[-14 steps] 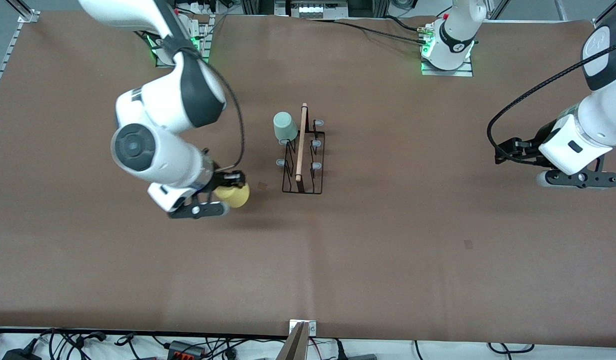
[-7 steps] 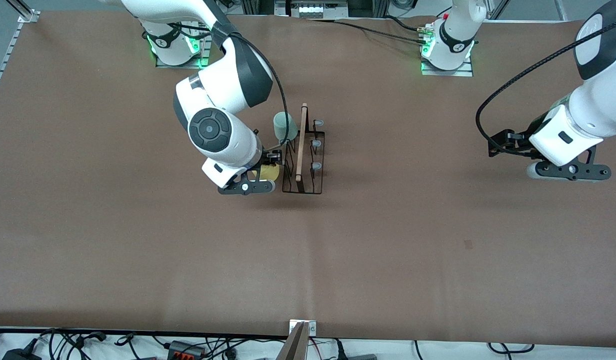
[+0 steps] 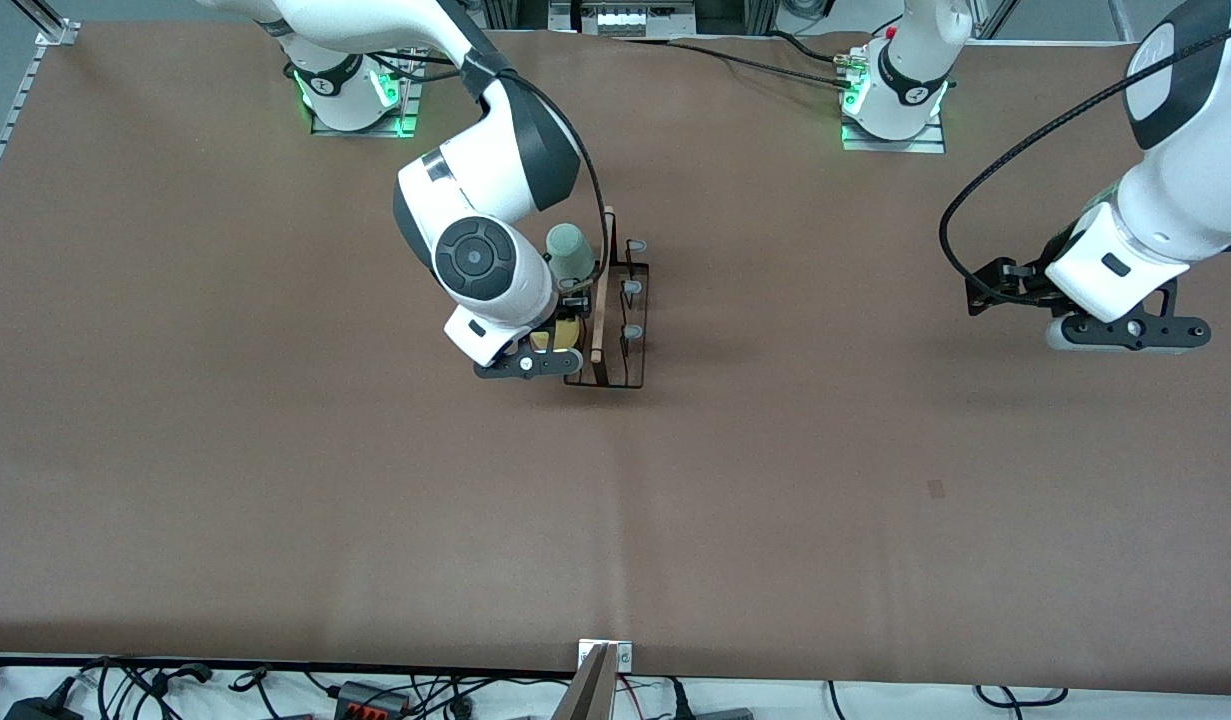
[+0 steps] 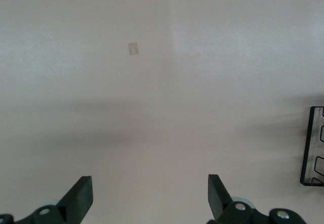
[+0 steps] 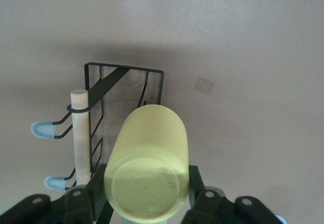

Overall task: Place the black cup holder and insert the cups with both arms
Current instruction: 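Carry the yellow cup with the right gripper to the rack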

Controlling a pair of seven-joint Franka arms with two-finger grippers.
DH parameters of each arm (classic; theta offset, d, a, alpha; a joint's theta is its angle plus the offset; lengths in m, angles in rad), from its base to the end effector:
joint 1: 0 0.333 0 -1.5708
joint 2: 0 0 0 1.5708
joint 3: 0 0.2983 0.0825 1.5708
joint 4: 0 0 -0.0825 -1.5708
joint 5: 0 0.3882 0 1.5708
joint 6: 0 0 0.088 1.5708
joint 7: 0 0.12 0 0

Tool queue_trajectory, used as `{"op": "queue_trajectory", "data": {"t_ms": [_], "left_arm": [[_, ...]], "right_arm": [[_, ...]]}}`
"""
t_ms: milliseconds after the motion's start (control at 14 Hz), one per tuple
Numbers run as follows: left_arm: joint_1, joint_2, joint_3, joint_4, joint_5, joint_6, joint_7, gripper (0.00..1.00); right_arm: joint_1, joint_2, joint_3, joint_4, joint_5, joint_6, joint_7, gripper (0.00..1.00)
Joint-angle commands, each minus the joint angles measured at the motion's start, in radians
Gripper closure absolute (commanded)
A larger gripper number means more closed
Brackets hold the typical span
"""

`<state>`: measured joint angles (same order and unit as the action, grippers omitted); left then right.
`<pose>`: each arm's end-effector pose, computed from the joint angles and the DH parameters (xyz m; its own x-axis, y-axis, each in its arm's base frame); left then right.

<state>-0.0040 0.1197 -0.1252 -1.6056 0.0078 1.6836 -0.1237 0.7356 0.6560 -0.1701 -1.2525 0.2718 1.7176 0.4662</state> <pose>0.5921 -0.0728 0.5181 0.9991 -0.0060 -0.0413 -0.0059 -1.0000 0.0021 0.5659 0.4228 0.3394 0.9705 0.0649 -0.2322 0.0536 -0.9971 -0.0546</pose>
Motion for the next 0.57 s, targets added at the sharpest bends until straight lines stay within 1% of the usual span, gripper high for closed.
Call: {"op": "queue_trajectory", "data": {"t_ms": [0, 287, 501], "left_arm": [[-0.005, -0.029, 0.006, -0.030, 0.015, -0.004, -0.001, 0.00], [-0.001, -0.018, 0.010, -0.027, 0.015, -0.001, 0.001, 0.00], [-0.001, -0.017, 0.013, -0.025, 0.009, 0.010, 0.003, 0.00]], "right_arm": [[0.007, 0.005, -0.008, -0.004, 0.017, 0.011, 0.009, 0.77], [0.042, 0.040, -0.009, -0.004, 0.017, 0.043, 0.009, 0.77], [0.045, 0.050, -0.009, -0.005, 0.015, 0.051, 0.009, 0.77]]}}
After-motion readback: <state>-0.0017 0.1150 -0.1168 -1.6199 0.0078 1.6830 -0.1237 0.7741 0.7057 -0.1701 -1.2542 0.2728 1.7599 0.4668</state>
